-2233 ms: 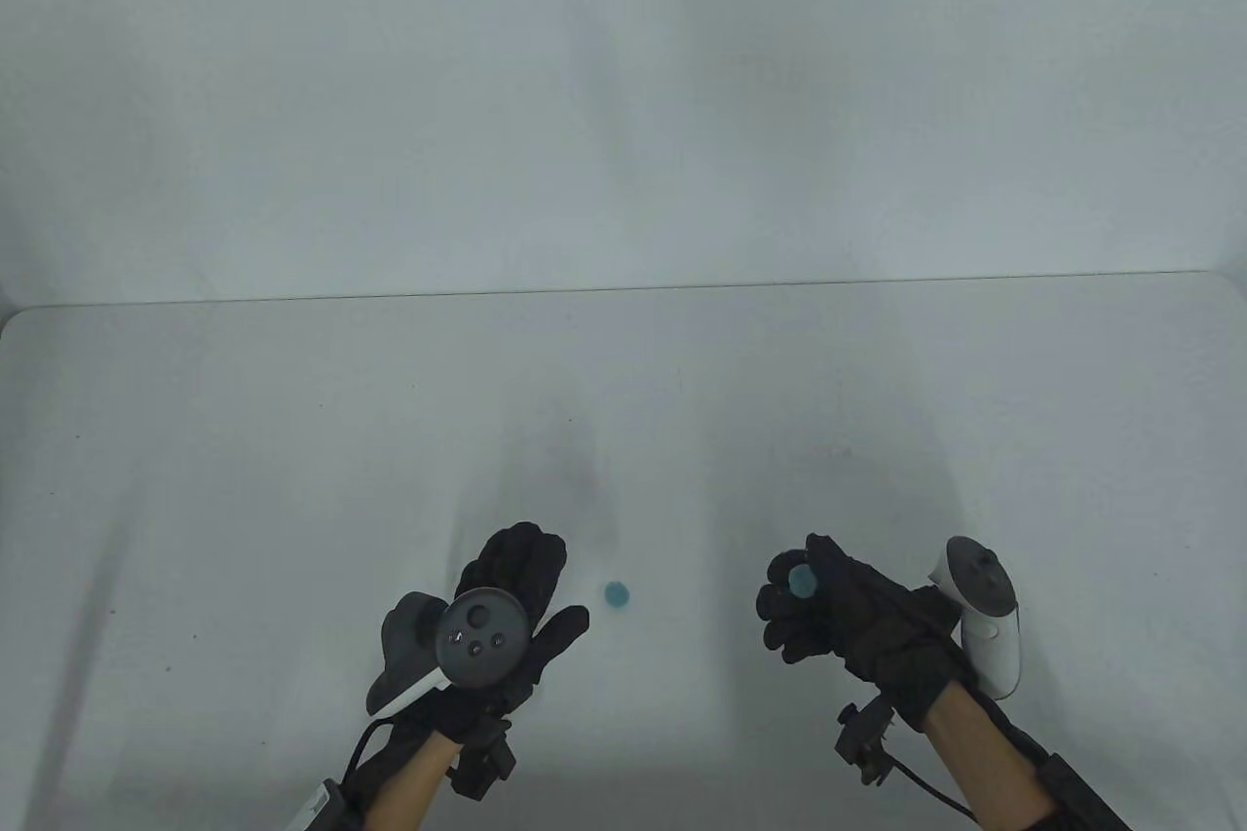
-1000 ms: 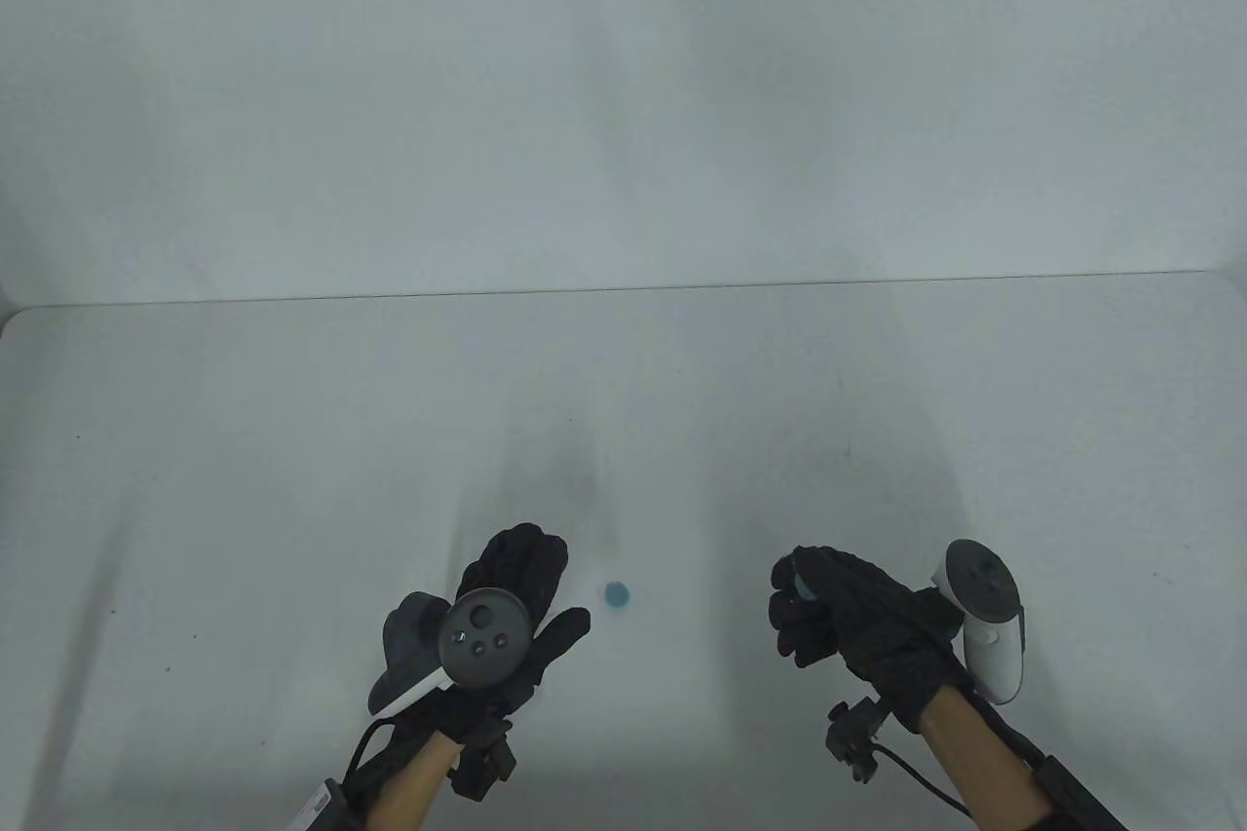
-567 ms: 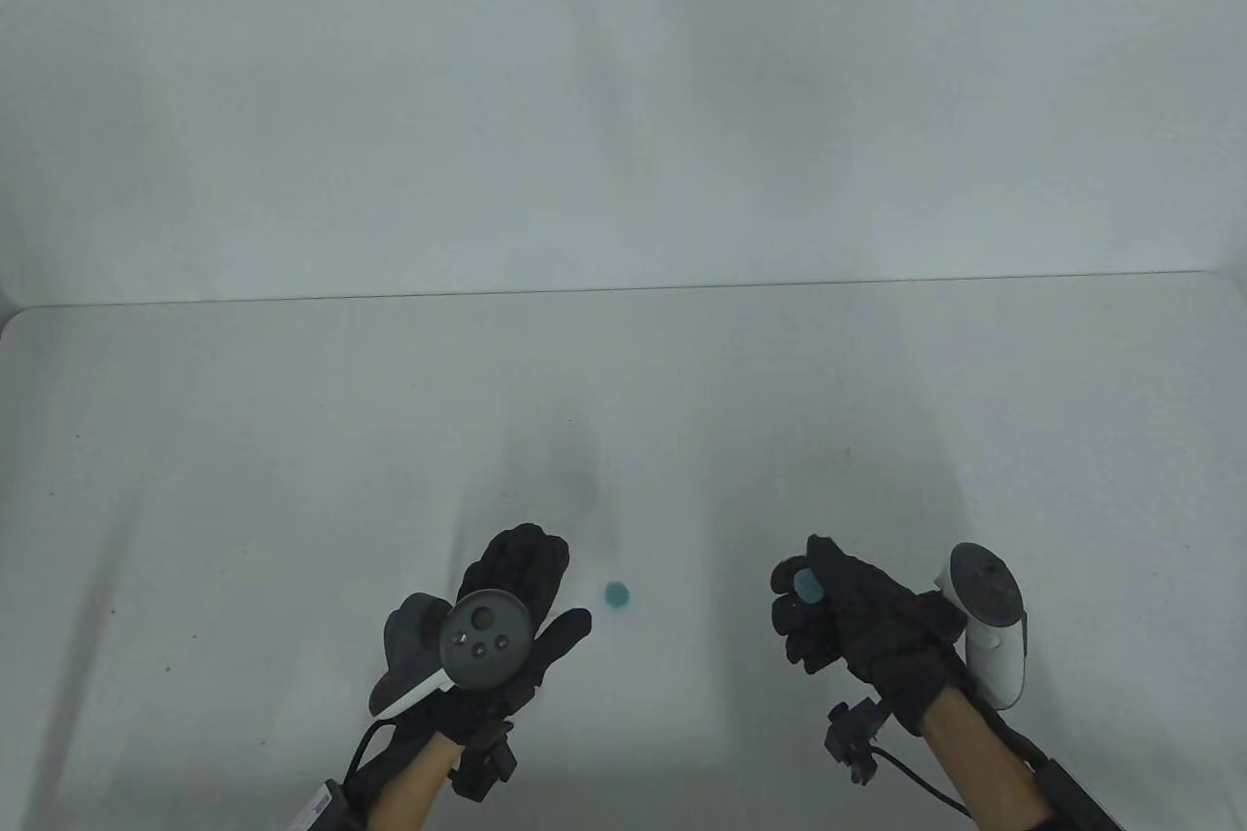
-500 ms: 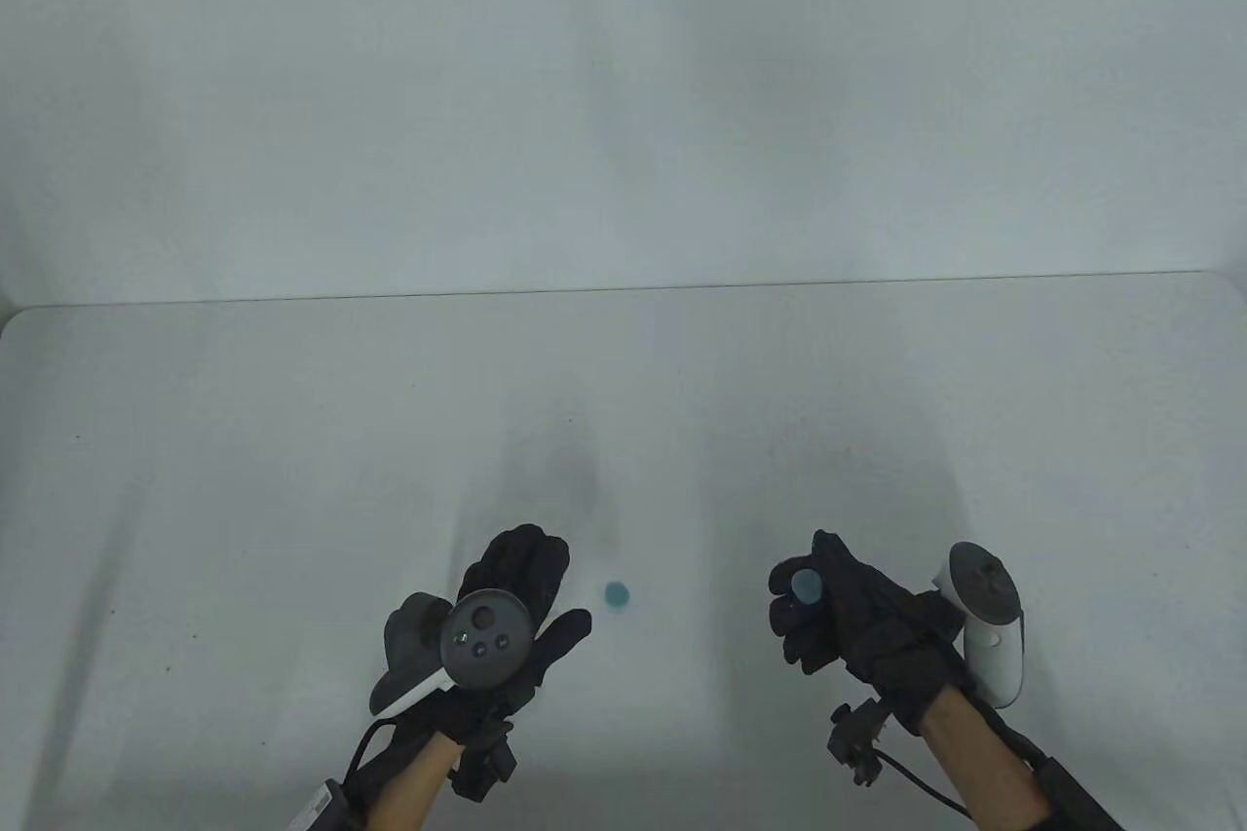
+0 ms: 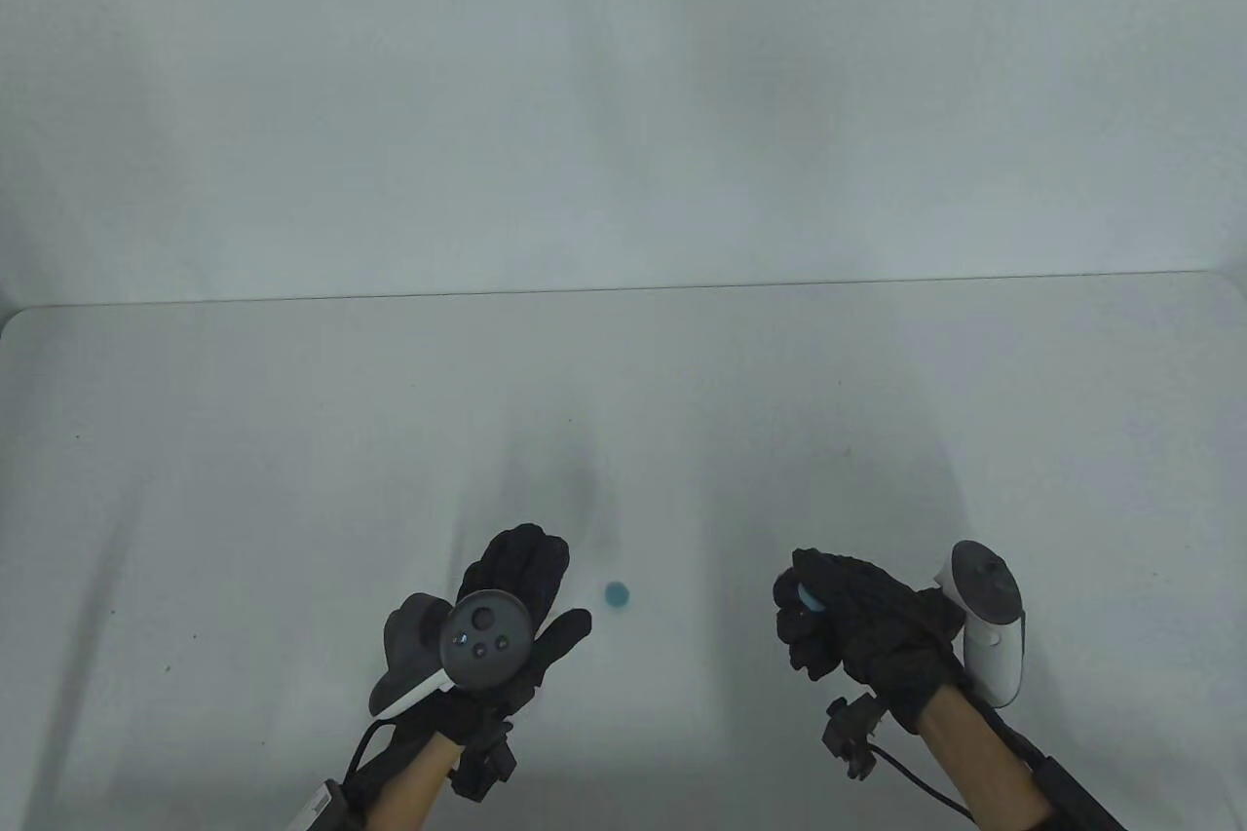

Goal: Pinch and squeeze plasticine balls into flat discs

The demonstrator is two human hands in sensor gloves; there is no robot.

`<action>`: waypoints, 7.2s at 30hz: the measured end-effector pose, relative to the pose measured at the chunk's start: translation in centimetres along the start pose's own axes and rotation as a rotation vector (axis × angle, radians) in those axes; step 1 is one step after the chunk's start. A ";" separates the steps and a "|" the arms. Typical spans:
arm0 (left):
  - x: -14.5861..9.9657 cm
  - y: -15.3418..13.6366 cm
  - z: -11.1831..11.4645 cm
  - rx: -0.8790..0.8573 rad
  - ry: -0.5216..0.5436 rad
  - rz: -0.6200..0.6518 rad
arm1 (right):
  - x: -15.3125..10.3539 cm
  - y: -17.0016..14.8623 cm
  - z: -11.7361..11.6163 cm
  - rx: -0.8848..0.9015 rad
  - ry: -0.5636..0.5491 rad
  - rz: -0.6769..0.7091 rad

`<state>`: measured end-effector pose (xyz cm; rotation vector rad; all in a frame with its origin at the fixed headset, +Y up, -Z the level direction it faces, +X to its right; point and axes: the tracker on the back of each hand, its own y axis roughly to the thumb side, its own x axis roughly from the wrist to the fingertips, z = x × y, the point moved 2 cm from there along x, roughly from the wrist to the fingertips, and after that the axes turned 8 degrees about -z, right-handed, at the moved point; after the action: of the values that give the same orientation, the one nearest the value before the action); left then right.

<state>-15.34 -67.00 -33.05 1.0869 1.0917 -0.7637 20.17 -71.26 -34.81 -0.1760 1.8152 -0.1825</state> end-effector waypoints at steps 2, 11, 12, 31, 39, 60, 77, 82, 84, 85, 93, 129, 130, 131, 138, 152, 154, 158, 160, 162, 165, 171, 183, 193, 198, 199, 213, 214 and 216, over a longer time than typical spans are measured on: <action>0.0 0.0 0.1 0.004 -0.005 0.000 | -0.1 0.0 0.1 -0.006 -0.022 -0.001; 0.0 0.0 0.1 0.006 -0.005 -0.004 | 0.2 -0.7 0.8 0.047 0.015 -0.015; 0.0 -0.1 0.1 0.005 -0.007 -0.005 | 0.2 -0.6 0.8 0.051 0.009 -0.014; 0.1 0.0 0.3 0.014 -0.014 -0.006 | -0.1 -0.2 0.7 0.034 -0.037 0.003; 0.1 0.0 0.3 0.015 -0.009 -0.006 | 0.0 -0.3 0.8 0.016 -0.033 -0.011; 0.0 0.0 0.2 0.016 0.003 0.001 | -0.3 -0.1 0.2 0.036 0.027 0.007; 0.0 0.0 0.3 0.021 -0.008 -0.005 | -0.2 0.4 0.5 0.006 -0.051 0.021; -0.1 -0.2 0.2 0.021 -0.004 -0.007 | -0.1 -0.2 0.1 0.036 0.025 0.002; -0.1 -0.4 0.1 0.019 -0.002 -0.007 | 0.0 -0.3 -0.2 0.030 0.037 -0.004; -0.2 -0.4 0.1 0.020 0.000 -0.008 | 0.0 -0.3 -0.3 0.013 0.033 -0.002; -0.3 -0.5 -0.1 0.018 0.005 -0.010 | 0.0 -0.1 -0.2 -0.032 -0.041 -0.019; 0.0 -0.2 -0.1 0.007 0.014 -0.008 | 0.1 -0.3 -0.5 -0.178 0.040 -0.063; 0.0 -0.2 -0.1 0.005 0.017 -0.006 | 0.1 -0.2 -0.5 -0.185 0.048 -0.070; 0.0 -0.2 -0.1 0.002 0.017 -0.004 | 0.1 -0.2 -0.5 -0.189 0.045 -0.074; 0.0 -0.2 0.0 -0.013 0.014 0.004 | 0.2 0.8 -0.8 -0.330 -0.051 -0.069; 0.0 -0.3 -0.1 -0.027 0.013 0.006 | 3.8 1.9 -3.4 -0.521 -0.186 -0.068; 0.0 -0.4 -0.2 -0.032 0.016 0.003 | 4.5 1.7 -3.9 -0.548 -0.176 -0.081; 0.0 -0.4 -0.2 -0.033 0.012 0.001 | 5.8 1.3 -4.8 -0.644 -0.207 -0.087; 0.0 -0.4 -0.2 -0.037 0.014 0.001 | 6.6 1.0 -5.2 -0.677 -0.212 -0.102; 0.0 -0.4 -0.2 -0.040 0.013 0.001 | 7.2 0.6 -5.4 -0.694 -0.189 -0.123; 0.0 -0.4 -0.3 -0.038 0.015 -0.001 | 8.3 -0.1 -6.0 -0.721 -0.131 -0.161; 0.0 -0.4 -0.3 -0.035 0.011 -0.003 | 10.1 -0.9 -6.9 -0.807 -0.111 -0.194; 0.1 -0.5 -0.2 -0.035 0.000 -0.010 | 12.4 -1.8 -8.8 -1.051 -0.132 -0.157; 0.2 -0.5 -0.1 -0.030 -0.013 -0.018 | 12.8 -1.7 -10.4 -1.335 -0.154 -0.090; 0.3 -0.4 0.0 -0.032 -0.019 -0.016 | 12.7 -1.9 -10.6 -1.438 -0.186 -0.058; 0.3 -0.4 0.0 -0.029 -0.018 -0.016 | 12.7 -1.9 -10.7 -1.464 -0.193 -0.049; 0.2 -0.2 0.0 -0.029 -0.022 -0.003 | 9.8 3.3 -6.5 -1.297 -0.199 -0.008; 0.2 -0.1 0.1 -0.026 -0.024 -0.002 | 9.4 3.8 -5.7 -1.286 -0.208 -0.011; 0.2 0.0 0.0 -0.020 -0.022 0.000 | 8.8 4.5 -4.0 -1.269 -0.229 -0.028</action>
<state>-15.30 -67.02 -33.22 1.0595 1.0782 -0.7617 14.03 -68.64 -43.13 -1.0523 1.4567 0.9616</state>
